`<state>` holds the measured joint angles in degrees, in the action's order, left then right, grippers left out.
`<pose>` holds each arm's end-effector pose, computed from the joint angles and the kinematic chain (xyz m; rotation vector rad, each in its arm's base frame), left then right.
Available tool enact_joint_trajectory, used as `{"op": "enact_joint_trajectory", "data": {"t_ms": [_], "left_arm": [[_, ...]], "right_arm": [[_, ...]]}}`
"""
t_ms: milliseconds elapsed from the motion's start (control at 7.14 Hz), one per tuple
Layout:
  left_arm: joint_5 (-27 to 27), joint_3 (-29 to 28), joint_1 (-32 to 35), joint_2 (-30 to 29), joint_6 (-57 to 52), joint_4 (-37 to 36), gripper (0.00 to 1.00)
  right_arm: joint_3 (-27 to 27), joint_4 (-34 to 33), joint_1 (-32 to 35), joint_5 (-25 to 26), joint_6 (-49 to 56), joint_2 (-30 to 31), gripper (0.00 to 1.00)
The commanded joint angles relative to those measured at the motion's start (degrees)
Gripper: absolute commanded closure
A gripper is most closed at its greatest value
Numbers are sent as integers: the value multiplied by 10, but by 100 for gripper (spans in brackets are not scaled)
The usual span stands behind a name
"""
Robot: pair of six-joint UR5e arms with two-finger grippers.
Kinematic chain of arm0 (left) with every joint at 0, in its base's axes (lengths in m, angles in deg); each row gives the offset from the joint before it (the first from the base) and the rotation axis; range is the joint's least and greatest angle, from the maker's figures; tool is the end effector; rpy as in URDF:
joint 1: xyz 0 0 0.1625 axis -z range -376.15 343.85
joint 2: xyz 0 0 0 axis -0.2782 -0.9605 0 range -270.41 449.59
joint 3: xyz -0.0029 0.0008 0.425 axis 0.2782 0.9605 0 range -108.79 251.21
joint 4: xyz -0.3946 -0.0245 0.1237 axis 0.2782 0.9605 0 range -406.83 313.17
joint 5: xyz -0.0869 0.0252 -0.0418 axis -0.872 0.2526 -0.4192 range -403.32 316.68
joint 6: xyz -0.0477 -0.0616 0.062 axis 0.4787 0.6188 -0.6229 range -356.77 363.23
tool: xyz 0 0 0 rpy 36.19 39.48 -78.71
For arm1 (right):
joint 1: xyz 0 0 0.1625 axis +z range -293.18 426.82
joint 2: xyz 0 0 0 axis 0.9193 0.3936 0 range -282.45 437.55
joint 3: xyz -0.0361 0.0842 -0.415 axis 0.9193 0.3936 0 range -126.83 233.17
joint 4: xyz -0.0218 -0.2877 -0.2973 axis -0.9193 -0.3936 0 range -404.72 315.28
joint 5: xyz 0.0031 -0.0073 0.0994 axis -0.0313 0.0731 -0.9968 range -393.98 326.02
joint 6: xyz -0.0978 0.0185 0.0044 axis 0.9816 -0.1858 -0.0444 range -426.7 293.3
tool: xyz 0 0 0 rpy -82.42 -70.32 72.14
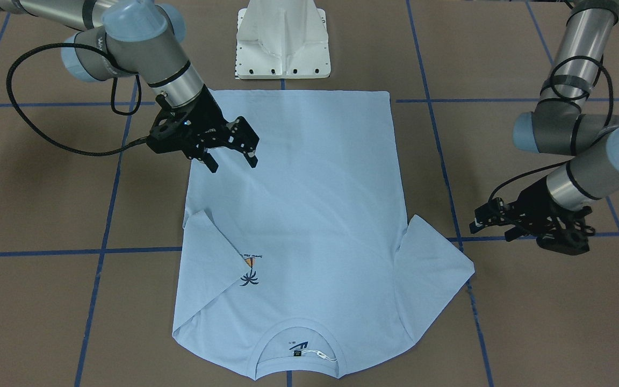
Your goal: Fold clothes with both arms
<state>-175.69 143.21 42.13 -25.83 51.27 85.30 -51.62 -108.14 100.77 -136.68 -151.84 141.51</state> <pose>0.3075 -0.6235 0.4675 0.1878 1.0545 0.0626 -0.4450 -0.4339 0.2332 0.2056 -1.1745 0.3162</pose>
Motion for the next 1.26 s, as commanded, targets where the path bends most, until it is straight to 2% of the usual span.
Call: {"op": "enact_joint_trajectory", "data": {"t_ms": [0, 140, 420, 561, 701, 841, 981, 1121], "left_arm": [[106, -47, -36, -26, 7, 23, 22], [108, -54, -37, -28, 7, 24, 31], [111, -67, -38, -33, 7, 26, 36], [111, -76, -40, -42, 8, 25, 42], [110, -78, -40, -44, 9, 25, 93], [108, -78, -40, -44, 8, 25, 100], [106, -70, -39, -45, 11, 27, 100], [105, -45, -39, -60, 75, 25, 100]], "right_arm": [[-16, 0, -3, 9, 0, 13, 0], [-14, 0, -12, 22, 0, 13, 0], [-14, 0, -17, 29, 0, 14, 0], [-13, 0, -18, 35, 0, 14, 0], [-12, 0, -19, 35, 0, 14, 0], [-11, 0, -20, 35, 0, 14, 0], [-12, 0, -20, 35, 0, 14, 0], [-12, 1, -23, 34, 0, 18, 0]]}}
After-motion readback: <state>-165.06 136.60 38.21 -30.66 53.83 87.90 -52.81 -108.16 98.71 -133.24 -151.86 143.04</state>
